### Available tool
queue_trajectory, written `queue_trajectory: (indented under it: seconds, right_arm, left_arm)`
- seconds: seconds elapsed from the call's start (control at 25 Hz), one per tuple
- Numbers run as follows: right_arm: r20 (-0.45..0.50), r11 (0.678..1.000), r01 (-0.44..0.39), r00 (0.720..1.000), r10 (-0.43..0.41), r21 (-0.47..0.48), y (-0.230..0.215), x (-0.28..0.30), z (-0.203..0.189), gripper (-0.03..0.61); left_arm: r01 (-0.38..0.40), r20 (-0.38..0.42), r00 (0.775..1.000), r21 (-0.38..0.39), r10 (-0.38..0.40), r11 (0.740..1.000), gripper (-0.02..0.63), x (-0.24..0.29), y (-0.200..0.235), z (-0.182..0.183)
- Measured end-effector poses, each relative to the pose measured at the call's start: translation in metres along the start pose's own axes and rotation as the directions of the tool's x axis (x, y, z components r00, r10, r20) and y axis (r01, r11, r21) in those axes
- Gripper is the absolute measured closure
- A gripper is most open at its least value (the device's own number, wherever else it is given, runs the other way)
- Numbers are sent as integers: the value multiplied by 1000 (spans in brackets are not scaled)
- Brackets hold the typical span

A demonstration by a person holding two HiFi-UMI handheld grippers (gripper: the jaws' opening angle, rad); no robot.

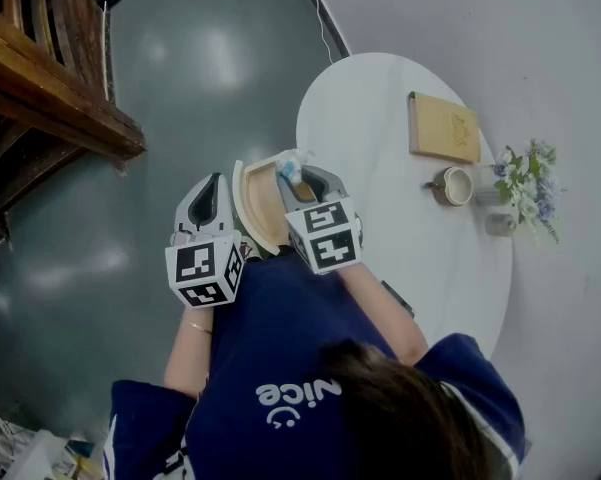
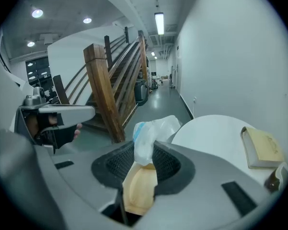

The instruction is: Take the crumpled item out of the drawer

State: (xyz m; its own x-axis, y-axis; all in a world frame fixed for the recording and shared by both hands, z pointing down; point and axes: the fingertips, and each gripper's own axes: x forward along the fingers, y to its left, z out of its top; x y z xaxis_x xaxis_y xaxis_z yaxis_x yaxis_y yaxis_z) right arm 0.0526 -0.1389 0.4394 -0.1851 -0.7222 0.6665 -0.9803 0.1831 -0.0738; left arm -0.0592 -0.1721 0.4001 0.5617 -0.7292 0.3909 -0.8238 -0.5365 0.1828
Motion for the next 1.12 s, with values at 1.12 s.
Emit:
queue_trajectory:
  seconds: [1.12]
  right_arm:
    - [672, 971, 237, 724, -157, -28, -30, -153, 147, 456]
  left_arm:
    - [115, 393, 898, 219, -196, 969, 609, -59, -79, 163]
